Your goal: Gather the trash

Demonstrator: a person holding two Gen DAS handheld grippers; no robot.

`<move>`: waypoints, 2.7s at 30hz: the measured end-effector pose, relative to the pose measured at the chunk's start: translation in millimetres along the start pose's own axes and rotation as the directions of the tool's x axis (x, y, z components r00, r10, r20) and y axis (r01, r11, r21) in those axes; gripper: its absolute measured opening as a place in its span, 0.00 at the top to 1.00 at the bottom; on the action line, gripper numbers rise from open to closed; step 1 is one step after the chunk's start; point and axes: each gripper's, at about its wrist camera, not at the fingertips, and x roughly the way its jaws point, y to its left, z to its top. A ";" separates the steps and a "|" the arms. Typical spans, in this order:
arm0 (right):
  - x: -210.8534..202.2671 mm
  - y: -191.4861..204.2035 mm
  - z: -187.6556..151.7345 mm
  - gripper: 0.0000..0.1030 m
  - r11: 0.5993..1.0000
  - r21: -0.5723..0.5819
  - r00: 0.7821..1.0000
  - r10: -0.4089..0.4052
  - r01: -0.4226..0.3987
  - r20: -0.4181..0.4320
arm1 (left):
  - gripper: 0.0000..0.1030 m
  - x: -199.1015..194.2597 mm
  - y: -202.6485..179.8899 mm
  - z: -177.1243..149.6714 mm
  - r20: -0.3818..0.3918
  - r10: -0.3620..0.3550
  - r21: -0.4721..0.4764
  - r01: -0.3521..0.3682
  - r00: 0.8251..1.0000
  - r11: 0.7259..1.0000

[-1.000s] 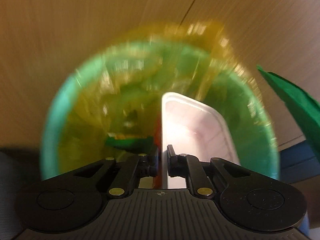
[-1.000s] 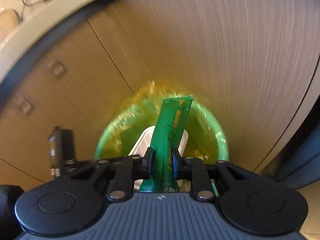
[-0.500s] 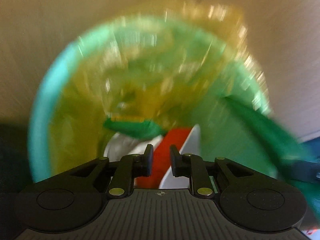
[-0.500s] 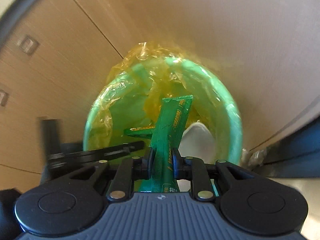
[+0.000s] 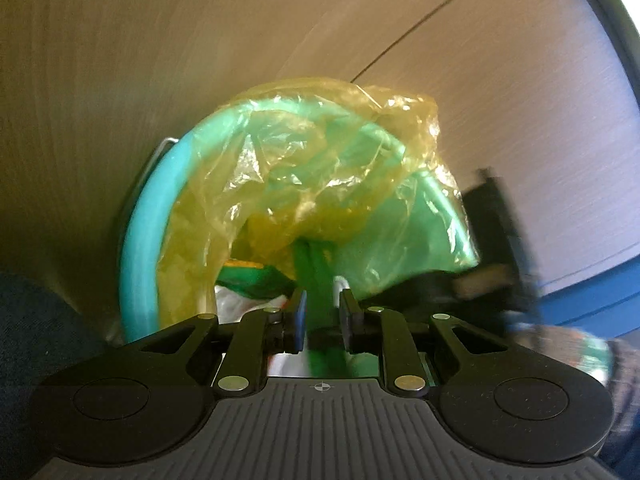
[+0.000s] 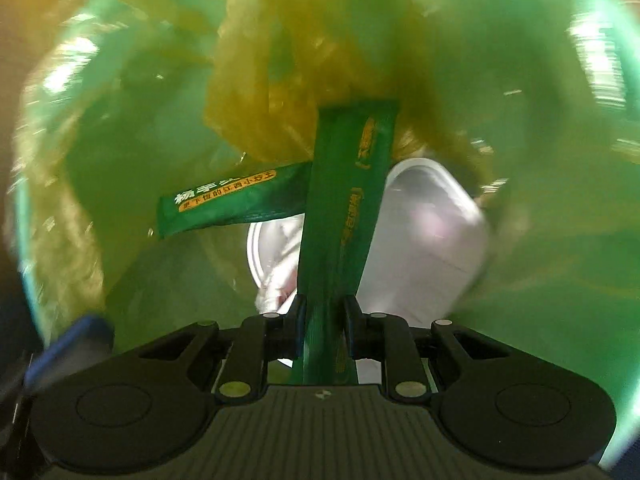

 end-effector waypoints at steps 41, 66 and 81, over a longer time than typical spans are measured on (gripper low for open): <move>-452.6 108.2 -155.0 0.20 0.871 -0.487 0.374 0.433 0.062 0.820 | 0.80 -370.9 -191.5 178.1 0.648 0.197 0.239 -0.441 0.736 0.865; -411.2 320.6 85.7 0.42 0.850 -0.517 0.662 0.330 0.102 0.673 | 0.80 -380.4 -119.6 236.4 0.532 0.337 0.279 -0.537 0.777 0.796; -416.1 366.8 1.8 0.87 0.679 -0.734 0.730 0.499 0.006 0.468 | 0.80 -410.8 -76.7 208.8 0.503 0.332 0.192 -0.478 0.798 0.857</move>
